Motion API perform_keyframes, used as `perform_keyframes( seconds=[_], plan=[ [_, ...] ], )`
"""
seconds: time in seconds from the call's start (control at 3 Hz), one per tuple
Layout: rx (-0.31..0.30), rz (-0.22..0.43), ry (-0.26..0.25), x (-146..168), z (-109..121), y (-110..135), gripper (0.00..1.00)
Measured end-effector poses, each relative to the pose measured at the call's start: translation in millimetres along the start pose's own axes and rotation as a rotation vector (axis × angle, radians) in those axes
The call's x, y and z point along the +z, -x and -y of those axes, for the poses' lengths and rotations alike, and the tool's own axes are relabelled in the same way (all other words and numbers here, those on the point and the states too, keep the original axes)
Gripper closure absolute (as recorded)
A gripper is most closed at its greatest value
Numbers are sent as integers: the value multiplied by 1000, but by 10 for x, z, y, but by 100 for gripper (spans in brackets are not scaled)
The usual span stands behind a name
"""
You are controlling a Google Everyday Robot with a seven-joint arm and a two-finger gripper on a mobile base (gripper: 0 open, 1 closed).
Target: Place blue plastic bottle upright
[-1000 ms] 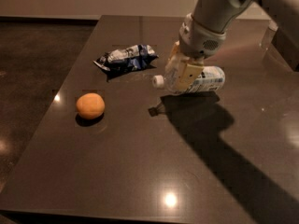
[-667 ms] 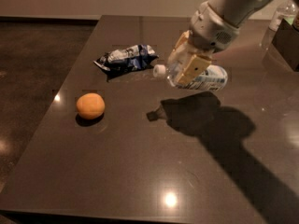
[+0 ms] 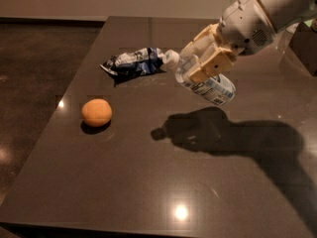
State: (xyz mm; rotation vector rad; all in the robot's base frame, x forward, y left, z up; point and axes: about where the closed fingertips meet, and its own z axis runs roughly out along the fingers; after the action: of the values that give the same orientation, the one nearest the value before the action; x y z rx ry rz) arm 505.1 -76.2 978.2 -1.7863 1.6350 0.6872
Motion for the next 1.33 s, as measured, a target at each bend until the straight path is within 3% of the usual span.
perform_keyframes(
  seconds=[0.67,1.33],
  plan=[
    [71,315,-33,-89,-89,134,100],
    [166,542,-59,-195,-75,104,100]
  ],
)
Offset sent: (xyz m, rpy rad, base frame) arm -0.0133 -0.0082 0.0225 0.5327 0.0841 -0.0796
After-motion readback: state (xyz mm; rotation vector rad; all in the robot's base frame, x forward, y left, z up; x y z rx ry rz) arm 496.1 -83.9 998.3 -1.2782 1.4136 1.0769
